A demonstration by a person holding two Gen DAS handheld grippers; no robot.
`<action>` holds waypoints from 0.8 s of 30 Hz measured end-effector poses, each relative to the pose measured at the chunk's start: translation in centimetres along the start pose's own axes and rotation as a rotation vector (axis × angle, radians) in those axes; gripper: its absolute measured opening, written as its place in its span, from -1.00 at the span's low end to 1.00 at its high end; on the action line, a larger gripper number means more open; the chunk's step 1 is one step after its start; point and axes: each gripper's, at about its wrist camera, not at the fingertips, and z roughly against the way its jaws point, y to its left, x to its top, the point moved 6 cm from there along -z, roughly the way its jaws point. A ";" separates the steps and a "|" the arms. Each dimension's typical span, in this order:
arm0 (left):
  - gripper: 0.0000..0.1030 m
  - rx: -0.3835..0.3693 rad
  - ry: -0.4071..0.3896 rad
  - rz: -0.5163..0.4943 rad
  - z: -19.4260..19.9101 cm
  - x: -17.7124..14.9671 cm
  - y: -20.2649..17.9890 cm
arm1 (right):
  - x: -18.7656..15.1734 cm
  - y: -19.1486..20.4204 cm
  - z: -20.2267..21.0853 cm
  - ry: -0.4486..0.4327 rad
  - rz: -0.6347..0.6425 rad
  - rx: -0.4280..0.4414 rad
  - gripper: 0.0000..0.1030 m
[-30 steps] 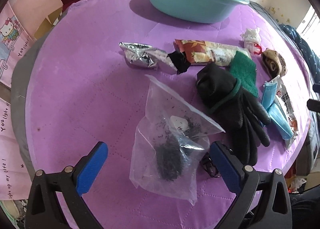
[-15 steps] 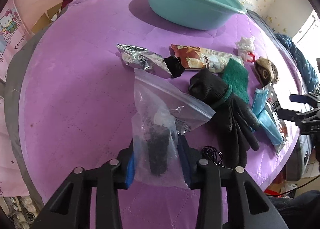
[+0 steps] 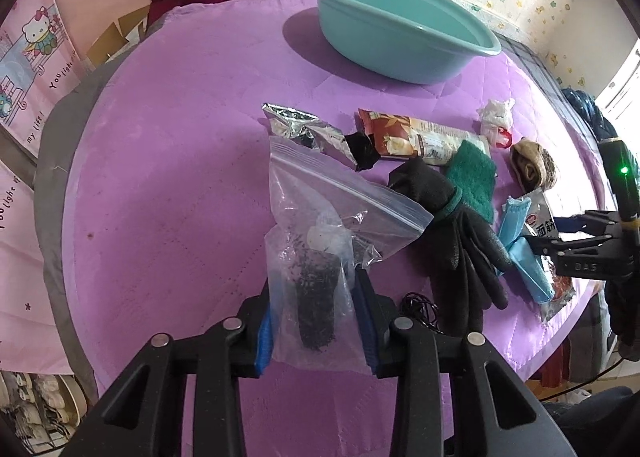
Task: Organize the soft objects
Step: 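Grasp the clear zip bag with the left tool while the right tool grasps the white snack packet, then carry the zip bag and snack packet in both tools toward the blue basin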
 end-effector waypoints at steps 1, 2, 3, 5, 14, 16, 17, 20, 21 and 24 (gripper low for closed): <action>-0.26 0.001 -0.004 0.001 0.1 0.1 -0.2 | 0.1 0.2 0.0 -0.005 0.011 -0.004 -0.02; -0.26 0.001 -0.008 0.002 0.3 0.1 -0.3 | 0.3 0.4 0.1 -0.012 0.017 0.003 -0.16; -0.26 0.000 -0.013 0.000 0.6 0.2 -0.4 | 0.3 0.5 0.2 -0.017 0.017 0.007 -0.20; -0.26 0.003 -0.020 -0.003 0.9 0.2 -0.6 | 0.6 0.7 0.5 -0.023 0.024 0.016 -0.34; -0.26 0.006 -0.056 -0.016 2.8 0.5 -1.7 | 0.4 0.6 2.9 -0.060 0.023 0.055 -0.43; -0.26 0.007 -0.062 -0.021 3.1 0.5 -1.9 | 0.2 0.5 3.7 -0.067 0.025 0.058 -0.43; -0.26 0.007 -0.064 -0.023 3.3 0.5 -2.0 | 0.3 0.5 4.1 -0.072 0.028 0.059 -0.43; -0.26 0.008 -0.068 -0.032 3.7 0.4 -2.4 | -0.5 0.0 5.6 -0.088 0.031 0.062 -0.43; -0.26 0.007 -0.068 -0.035 3.9 0.4 -2.5 | -0.6 -0.3 6.3 -0.092 0.031 0.062 -0.43; -0.26 0.002 -0.067 -0.043 4.2 0.6 -2.9 | -0.4 -0.3 7.3 -0.110 0.031 0.064 -0.43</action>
